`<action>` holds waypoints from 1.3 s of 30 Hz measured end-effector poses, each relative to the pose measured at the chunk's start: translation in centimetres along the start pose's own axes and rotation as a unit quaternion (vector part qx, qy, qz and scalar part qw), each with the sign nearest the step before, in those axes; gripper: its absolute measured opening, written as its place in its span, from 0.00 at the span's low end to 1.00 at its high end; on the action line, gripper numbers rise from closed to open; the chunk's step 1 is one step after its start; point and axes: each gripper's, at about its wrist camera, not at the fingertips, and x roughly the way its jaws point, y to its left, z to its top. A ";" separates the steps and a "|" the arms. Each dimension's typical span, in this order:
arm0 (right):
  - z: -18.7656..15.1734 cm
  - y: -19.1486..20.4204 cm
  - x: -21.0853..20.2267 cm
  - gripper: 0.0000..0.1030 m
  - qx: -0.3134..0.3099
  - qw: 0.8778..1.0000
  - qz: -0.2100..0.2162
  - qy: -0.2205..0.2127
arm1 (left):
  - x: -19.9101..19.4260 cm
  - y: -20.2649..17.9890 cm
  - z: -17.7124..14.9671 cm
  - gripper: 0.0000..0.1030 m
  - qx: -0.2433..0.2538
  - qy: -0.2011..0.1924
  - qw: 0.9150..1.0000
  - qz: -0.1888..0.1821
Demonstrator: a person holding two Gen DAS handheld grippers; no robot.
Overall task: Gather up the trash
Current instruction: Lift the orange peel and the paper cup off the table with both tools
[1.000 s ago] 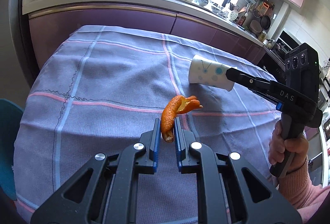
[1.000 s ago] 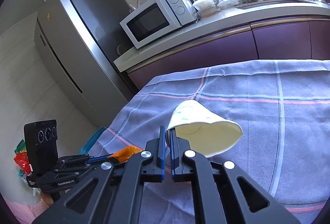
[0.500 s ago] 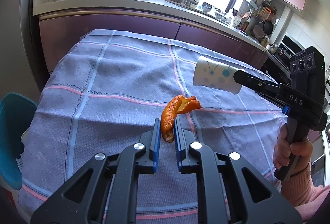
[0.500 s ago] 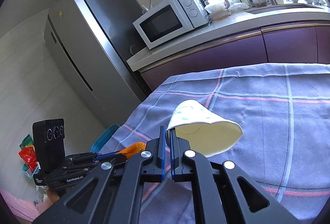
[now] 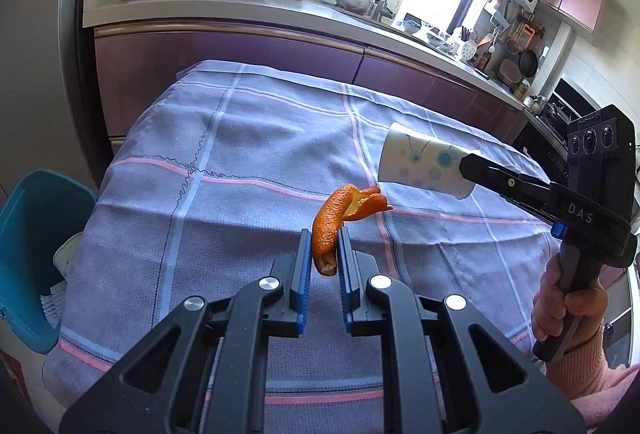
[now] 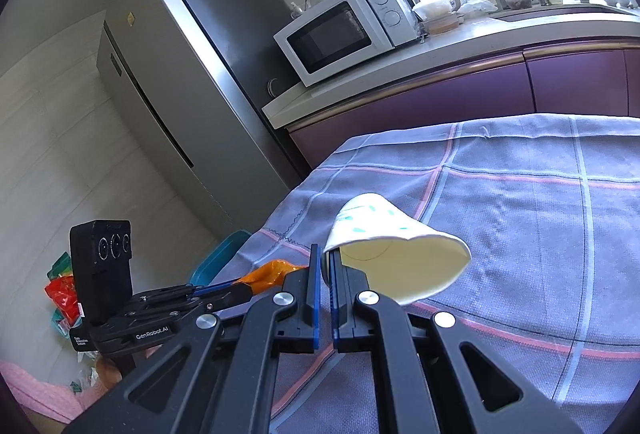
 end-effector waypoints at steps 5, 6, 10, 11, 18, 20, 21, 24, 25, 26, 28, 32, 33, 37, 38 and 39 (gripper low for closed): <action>-0.2 0.5 0.4 0.03 -0.002 1.000 0.007 0.004 | -0.6 0.5 -0.2 0.13 -0.003 -0.004 1.000 0.003; -0.2 0.7 0.3 0.03 -0.003 1.000 0.008 0.004 | -0.7 0.5 -0.2 0.13 -0.004 -0.005 1.000 0.004; -0.3 1.1 0.5 0.03 -0.005 1.000 0.012 0.006 | -1.3 0.7 -0.4 0.13 -0.007 -0.009 1.000 0.007; -0.3 1.2 0.5 0.03 -0.005 1.000 0.013 0.006 | -1.4 0.8 -0.4 0.13 -0.008 -0.010 1.000 0.006; -0.6 2.0 0.9 0.03 -0.009 1.000 0.022 0.011 | -2.2 1.5 -0.7 0.13 -0.017 -0.014 1.000 0.010; -0.6 2.3 1.1 0.03 -0.010 1.000 0.023 0.011 | -2.4 1.7 -0.8 0.13 -0.019 -0.016 1.000 0.012; -0.7 2.4 1.1 0.03 -0.010 1.000 0.025 0.012 | -2.6 1.8 -0.9 0.13 -0.020 -0.016 1.000 0.013; -0.8 2.6 1.3 0.03 -0.012 0.999 0.028 0.013 | -3.0 2.1 -1.2 0.13 -0.024 -0.019 0.999 0.016; -0.8 2.7 1.4 0.03 -0.012 0.999 0.029 0.014 | -3.1 2.3 -1.2 0.13 -0.026 -0.019 0.999 0.017; -0.7 2.8 1.6 0.03 -0.012 0.999 0.029 0.015 | -3.2 2.4 -1.3 0.13 -0.027 -0.020 0.999 0.019; -0.7 3.0 1.7 0.03 -0.013 0.999 0.032 0.016 | -3.4 2.6 -1.3 0.13 -0.029 -0.022 0.999 0.020; -0.7 3.4 2.1 0.03 -0.014 0.999 0.036 0.017 | -3.9 3.0 -1.4 0.13 -0.032 -0.025 0.999 0.024; -0.7 3.5 2.2 0.03 -0.016 0.999 0.037 0.017 | -4.0 3.1 -1.4 0.13 -0.033 -0.026 0.999 0.025; -0.7 3.9 2.5 0.03 -0.018 0.999 0.042 0.018 | -4.3 3.5 -1.5 0.13 -0.037 -0.028 0.998 0.029; -0.7 4.0 2.6 0.03 -0.018 0.999 0.043 0.019 | -4.4 3.6 -1.5 0.13 -0.037 -0.029 0.998 0.031; -0.7 4.0 2.6 0.03 -0.019 0.999 0.044 0.019 | -4.6 3.7 -1.6 0.13 -0.038 -0.030 0.998 0.032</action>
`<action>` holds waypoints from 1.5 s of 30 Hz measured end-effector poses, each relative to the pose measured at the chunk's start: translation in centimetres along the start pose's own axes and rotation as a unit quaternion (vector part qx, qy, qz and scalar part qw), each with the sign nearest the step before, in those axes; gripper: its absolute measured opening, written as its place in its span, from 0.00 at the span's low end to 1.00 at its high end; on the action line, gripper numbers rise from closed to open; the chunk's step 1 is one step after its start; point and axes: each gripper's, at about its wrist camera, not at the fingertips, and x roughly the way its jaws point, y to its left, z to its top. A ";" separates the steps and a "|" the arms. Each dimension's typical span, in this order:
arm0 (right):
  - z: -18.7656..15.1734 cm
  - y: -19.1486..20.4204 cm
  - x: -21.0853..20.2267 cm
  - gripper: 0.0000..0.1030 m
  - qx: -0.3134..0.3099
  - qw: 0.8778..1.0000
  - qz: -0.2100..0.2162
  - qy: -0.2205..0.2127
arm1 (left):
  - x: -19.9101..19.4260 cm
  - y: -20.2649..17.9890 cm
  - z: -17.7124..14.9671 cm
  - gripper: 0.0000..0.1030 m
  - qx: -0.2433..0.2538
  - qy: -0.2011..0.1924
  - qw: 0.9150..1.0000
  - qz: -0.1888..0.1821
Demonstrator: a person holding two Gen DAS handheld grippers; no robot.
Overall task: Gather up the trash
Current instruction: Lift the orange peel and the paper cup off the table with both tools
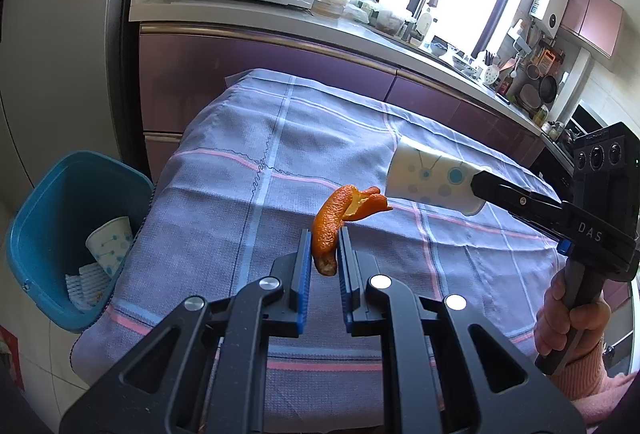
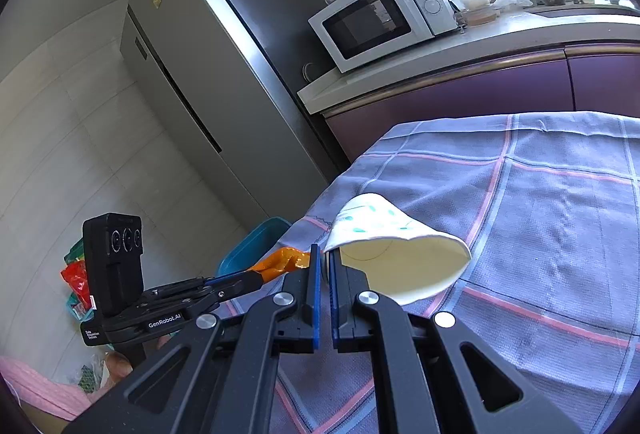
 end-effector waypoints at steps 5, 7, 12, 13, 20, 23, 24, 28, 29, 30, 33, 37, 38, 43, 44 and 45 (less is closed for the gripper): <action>0.0 0.5 0.4 0.03 -0.002 1.000 0.006 0.003 | -0.4 0.5 -0.1 0.13 -0.005 -0.002 1.000 0.006; 0.0 0.6 0.6 0.03 -0.004 1.000 0.008 0.004 | -0.6 0.7 0.0 0.13 -0.007 -0.004 1.000 0.008; 0.0 1.0 1.2 0.03 -0.006 1.000 0.013 0.007 | -0.9 1.0 -0.1 0.13 -0.010 -0.007 1.000 0.015; 0.0 1.1 1.3 0.03 -0.007 1.000 0.014 0.008 | -0.9 1.2 -0.1 0.13 -0.011 -0.008 1.000 0.017; 0.0 1.7 2.0 0.03 -0.011 1.000 0.022 0.014 | -1.4 2.0 -0.2 0.13 -0.019 -0.012 0.999 0.023; 0.0 2.0 2.3 0.03 -0.013 0.999 0.025 0.017 | -1.6 2.4 -0.2 0.13 -0.022 -0.013 0.999 0.024; 0.0 2.0 2.3 0.03 -0.014 0.999 0.026 0.017 | -1.6 2.6 -0.2 0.13 -0.023 -0.014 0.999 0.025; 0.1 2.4 2.7 0.03 -0.016 0.999 0.029 0.020 | -1.9 3.0 -0.2 0.13 -0.026 -0.017 0.999 0.028; 0.0 2.5 2.7 0.03 -0.017 0.999 0.031 0.021 | -2.0 3.0 -0.2 0.13 -0.026 -0.018 0.999 0.029; 0.0 2.5 2.8 0.03 -0.018 0.999 0.032 0.021 | -2.1 3.2 -0.2 0.13 -0.027 -0.019 0.999 0.030; -0.1 2.7 2.9 0.03 -0.018 0.999 0.035 0.024 | -2.3 3.4 -0.2 0.13 -0.029 -0.021 0.999 0.032; -0.1 2.8 3.1 0.03 -0.019 0.999 0.038 0.027 | -2.4 3.8 -0.2 0.13 -0.032 -0.022 0.999 0.034; -0.1 2.9 3.2 0.03 -0.020 0.999 0.039 0.027 | -2.5 3.8 -0.2 0.13 -0.033 -0.023 0.999 0.034; 0.0 3.1 3.5 0.03 -0.022 0.998 0.043 0.031 | -2.9 4.2 -0.1 0.13 -0.036 -0.026 0.998 0.038; 0.0 3.1 3.6 0.03 -0.023 0.998 0.043 0.031 | -2.9 4.2 -0.1 0.13 -0.036 -0.026 0.998 0.039; 0.0 3.2 3.6 0.03 -0.023 0.998 0.044 0.031 | -3.0 4.3 -0.1 0.13 -0.037 -0.027 0.998 0.039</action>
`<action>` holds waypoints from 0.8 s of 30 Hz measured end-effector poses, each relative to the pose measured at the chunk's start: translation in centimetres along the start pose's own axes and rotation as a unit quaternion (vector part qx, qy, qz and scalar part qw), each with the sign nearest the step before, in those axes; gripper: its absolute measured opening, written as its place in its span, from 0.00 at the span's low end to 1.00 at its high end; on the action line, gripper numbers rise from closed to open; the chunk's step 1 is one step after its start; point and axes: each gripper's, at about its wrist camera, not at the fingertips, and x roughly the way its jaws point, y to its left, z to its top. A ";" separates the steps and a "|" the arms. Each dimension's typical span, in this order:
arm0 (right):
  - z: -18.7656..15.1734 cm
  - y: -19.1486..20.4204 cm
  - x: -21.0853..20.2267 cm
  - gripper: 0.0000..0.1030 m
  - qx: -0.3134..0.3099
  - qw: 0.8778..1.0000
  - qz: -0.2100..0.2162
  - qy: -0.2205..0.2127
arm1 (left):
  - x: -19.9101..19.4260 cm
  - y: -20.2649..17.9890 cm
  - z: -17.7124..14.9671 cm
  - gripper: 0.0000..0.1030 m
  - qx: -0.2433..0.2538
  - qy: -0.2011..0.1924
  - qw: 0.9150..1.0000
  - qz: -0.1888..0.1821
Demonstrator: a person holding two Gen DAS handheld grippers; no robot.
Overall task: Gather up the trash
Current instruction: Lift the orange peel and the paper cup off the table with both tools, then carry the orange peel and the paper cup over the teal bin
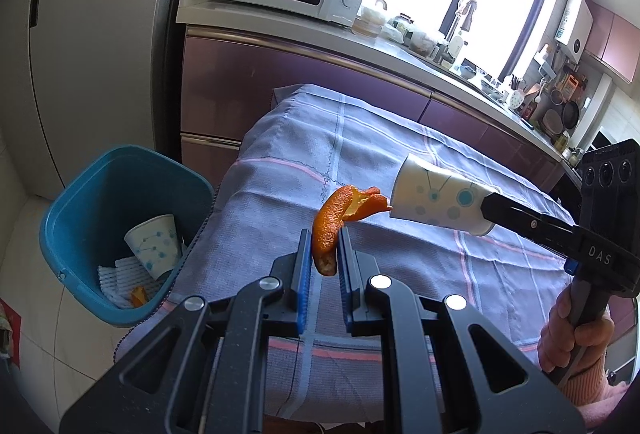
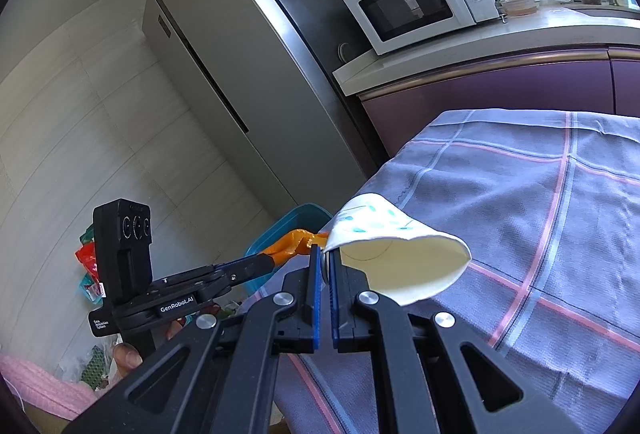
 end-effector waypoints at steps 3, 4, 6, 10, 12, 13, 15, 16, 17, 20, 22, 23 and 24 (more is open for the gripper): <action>0.0 0.1 0.2 0.03 -0.001 1.000 0.002 0.002 | -0.2 0.1 0.0 0.13 -0.001 -0.002 1.000 0.002; 0.0 0.1 0.2 0.03 -0.001 1.000 0.003 0.002 | -0.3 0.1 0.0 0.13 -0.002 -0.002 1.000 0.002; 0.0 0.2 0.4 0.03 -0.003 1.000 0.003 0.003 | -0.3 0.2 0.1 0.13 -0.003 -0.003 1.000 0.003; 0.1 0.3 0.5 0.03 -0.003 1.000 0.005 0.005 | -0.3 0.5 0.1 0.13 -0.005 -0.005 1.000 0.005; 0.1 0.4 0.5 0.03 -0.004 1.000 0.006 0.006 | -0.4 0.6 0.1 0.13 -0.006 -0.005 1.000 0.005; 0.1 0.4 0.6 0.03 -0.005 1.000 0.006 0.006 | -0.4 0.6 0.1 0.13 -0.006 -0.005 1.000 0.006; 0.2 0.6 0.7 0.03 -0.006 1.000 0.007 0.006 | -0.5 0.7 0.2 0.13 -0.008 -0.006 1.000 0.006; 0.2 0.6 0.7 0.03 -0.006 1.000 0.007 0.006 | -0.5 0.8 0.2 0.13 -0.008 -0.006 1.000 0.007; 0.2 0.6 0.8 0.03 -0.006 1.000 0.008 0.006 | -0.5 0.9 0.2 0.13 -0.008 -0.007 1.000 0.007; 0.2 0.7 1.0 0.03 -0.006 1.000 0.009 0.007 | -0.6 1.0 0.3 0.13 -0.009 -0.008 1.000 0.009; 0.2 0.6 1.0 0.03 -0.007 1.000 0.008 0.007 | -0.6 1.1 0.3 0.13 -0.009 -0.009 1.000 0.009; 0.2 0.6 1.1 0.03 -0.006 1.000 0.009 0.007 | -0.7 1.2 0.3 0.13 -0.010 -0.009 1.000 0.010; 0.2 0.7 1.1 0.03 -0.007 1.000 0.010 0.008 | -0.7 1.2 0.3 0.13 -0.011 -0.009 1.000 0.010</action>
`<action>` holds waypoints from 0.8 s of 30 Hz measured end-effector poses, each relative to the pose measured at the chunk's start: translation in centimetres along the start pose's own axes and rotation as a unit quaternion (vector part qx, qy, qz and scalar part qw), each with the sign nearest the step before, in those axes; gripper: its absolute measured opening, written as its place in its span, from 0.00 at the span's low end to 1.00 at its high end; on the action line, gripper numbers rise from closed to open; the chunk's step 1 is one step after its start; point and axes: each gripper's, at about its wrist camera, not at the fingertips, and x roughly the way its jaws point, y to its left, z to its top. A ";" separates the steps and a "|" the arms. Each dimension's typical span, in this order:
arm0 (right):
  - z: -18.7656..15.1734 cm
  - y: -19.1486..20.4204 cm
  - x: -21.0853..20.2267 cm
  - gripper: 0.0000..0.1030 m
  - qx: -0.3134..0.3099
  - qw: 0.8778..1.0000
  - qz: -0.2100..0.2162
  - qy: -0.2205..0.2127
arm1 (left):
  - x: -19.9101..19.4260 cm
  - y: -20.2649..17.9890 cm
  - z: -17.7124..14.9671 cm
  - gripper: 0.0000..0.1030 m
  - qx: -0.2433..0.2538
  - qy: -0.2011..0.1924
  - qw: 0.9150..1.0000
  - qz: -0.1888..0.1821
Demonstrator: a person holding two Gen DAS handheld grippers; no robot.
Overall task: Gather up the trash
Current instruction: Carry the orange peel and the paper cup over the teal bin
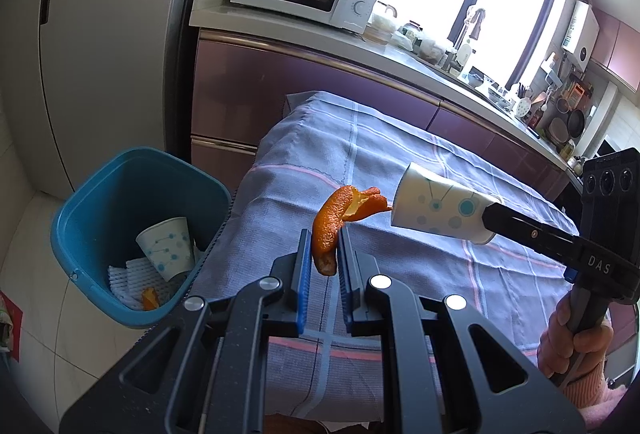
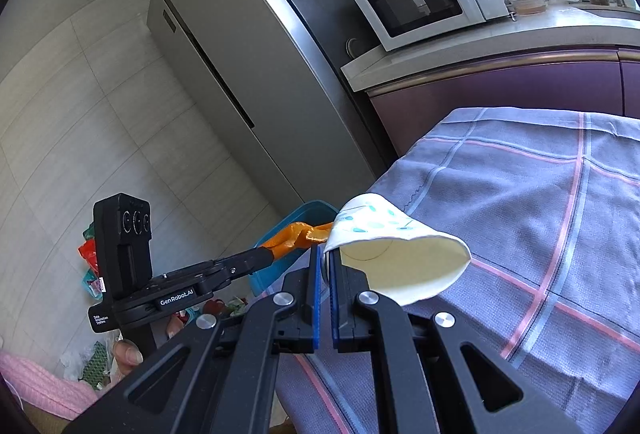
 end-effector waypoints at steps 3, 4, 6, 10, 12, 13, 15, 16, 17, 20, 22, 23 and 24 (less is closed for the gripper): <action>0.1 0.1 0.1 0.03 -0.001 1.000 0.002 0.001 | -0.2 0.1 0.0 0.13 -0.001 -0.001 1.000 0.001; 0.1 0.1 0.2 0.03 -0.002 1.000 0.002 0.001 | -0.2 0.2 0.0 0.13 -0.002 -0.001 1.000 0.002; 0.1 0.1 0.2 0.03 -0.002 1.000 0.004 0.002 | -0.3 0.3 0.1 0.13 -0.003 -0.002 1.000 0.003; 0.1 0.2 0.4 0.03 -0.004 1.000 0.006 0.004 | -0.4 0.5 0.0 0.13 -0.005 -0.004 1.000 0.004; 0.1 0.3 0.5 0.03 -0.005 1.000 0.007 0.005 | -0.4 0.6 0.0 0.13 -0.007 -0.004 1.000 0.005; 0.1 0.4 0.6 0.03 -0.005 1.000 0.008 0.005 | -0.4 0.6 0.1 0.13 -0.007 -0.004 1.000 0.005; 0.1 0.5 0.8 0.03 -0.006 1.000 0.008 0.006 | -0.5 0.7 0.1 0.13 -0.007 -0.005 1.000 0.007; 0.1 0.6 0.8 0.03 -0.007 1.000 0.009 0.007 | -0.5 0.8 0.1 0.13 -0.008 -0.005 1.000 0.007; 0.1 0.7 0.9 0.03 -0.007 1.000 0.010 0.007 | -0.5 0.8 0.1 0.13 -0.008 -0.006 1.000 0.008; 0.2 0.9 1.1 0.03 -0.009 1.000 0.012 0.009 | -0.6 0.9 0.1 0.13 -0.010 -0.007 1.000 0.009; 0.2 1.1 1.3 0.03 -0.011 1.000 0.012 0.010 | -0.6 1.1 0.1 0.13 -0.011 -0.008 1.000 0.010; 0.2 1.1 1.4 0.03 -0.011 1.000 0.014 0.011 | -0.7 1.2 0.1 0.13 -0.012 -0.008 1.000 0.010; 0.2 1.2 1.5 0.03 -0.012 1.000 0.014 0.011 | -0.9 1.2 0.1 0.13 -0.012 -0.009 1.000 0.011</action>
